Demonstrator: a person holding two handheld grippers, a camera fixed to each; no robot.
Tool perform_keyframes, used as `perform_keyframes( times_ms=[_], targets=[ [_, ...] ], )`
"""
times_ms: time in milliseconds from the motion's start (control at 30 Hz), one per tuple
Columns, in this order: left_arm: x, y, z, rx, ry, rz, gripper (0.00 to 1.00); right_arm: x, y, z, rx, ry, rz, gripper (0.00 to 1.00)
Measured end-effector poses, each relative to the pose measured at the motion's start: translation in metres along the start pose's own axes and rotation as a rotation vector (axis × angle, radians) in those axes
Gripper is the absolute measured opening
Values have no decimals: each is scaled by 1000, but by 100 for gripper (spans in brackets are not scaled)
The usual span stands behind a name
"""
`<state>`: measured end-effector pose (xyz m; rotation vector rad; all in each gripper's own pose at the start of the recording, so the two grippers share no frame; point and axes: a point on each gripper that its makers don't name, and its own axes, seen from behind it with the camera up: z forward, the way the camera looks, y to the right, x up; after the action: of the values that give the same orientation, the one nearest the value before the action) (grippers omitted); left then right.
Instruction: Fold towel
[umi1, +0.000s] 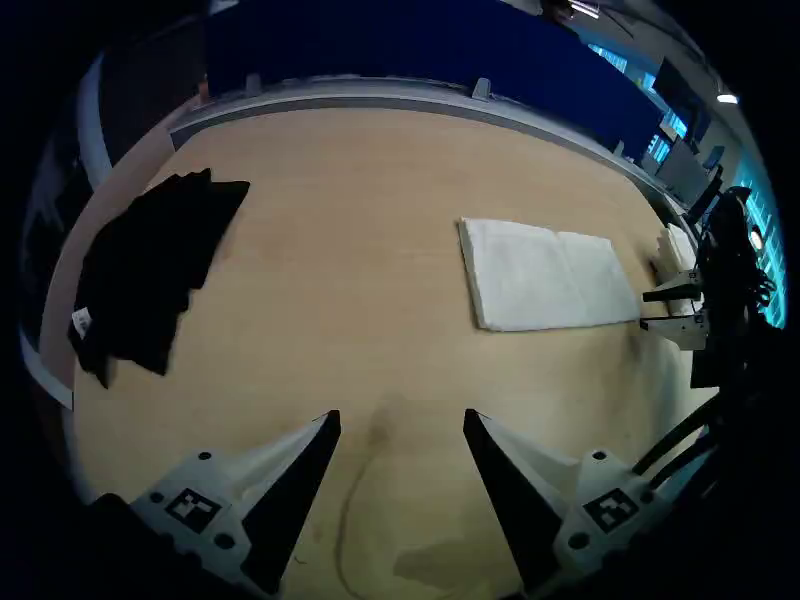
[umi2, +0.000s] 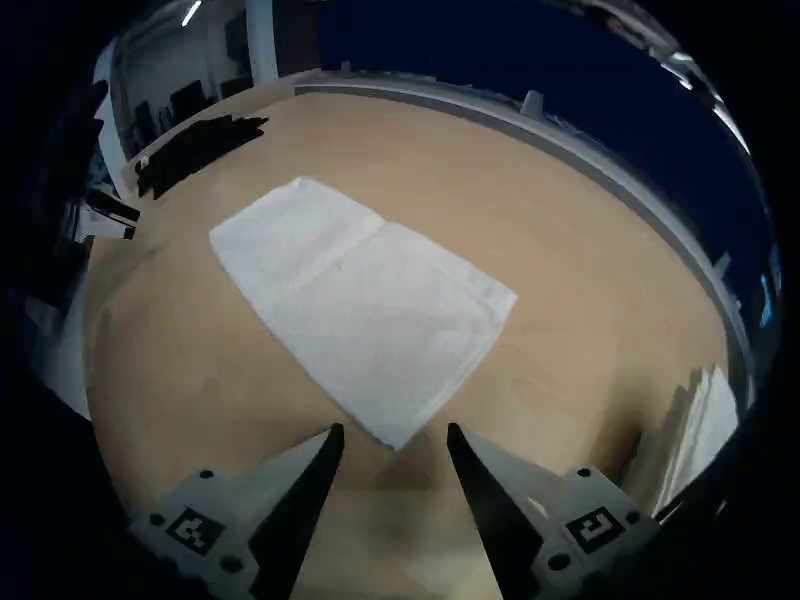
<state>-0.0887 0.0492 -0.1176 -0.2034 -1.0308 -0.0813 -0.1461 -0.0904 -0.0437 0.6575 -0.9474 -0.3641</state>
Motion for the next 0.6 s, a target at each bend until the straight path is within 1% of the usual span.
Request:
perform_keyframes(
  times_ms=[100, 267, 367, 500, 533, 600],
  targets=[
    [-11, -3, -6, 5, -10, -5, 91, -2, -1, 3, 7, -7, 0, 74],
    [-23, -6, -11, 17, -24, -17, 91, -6, 0, 7, 9, -17, 10, 62],
    [-27, -5, -13, 17, -23, -36, 91, -9, 1, 9, 9, -25, 13, 51],
    [-29, -2, -15, 9, -21, -57, 91, -11, 2, 9, 3, -26, 12, 29],
    [-29, -1, -15, 8, -22, -61, 91, -11, 2, 9, 2, -25, 12, 27],
    [-31, 0, -16, 6, -22, -65, 91, -12, 1, 10, 5, -27, 12, 25]
  ],
)
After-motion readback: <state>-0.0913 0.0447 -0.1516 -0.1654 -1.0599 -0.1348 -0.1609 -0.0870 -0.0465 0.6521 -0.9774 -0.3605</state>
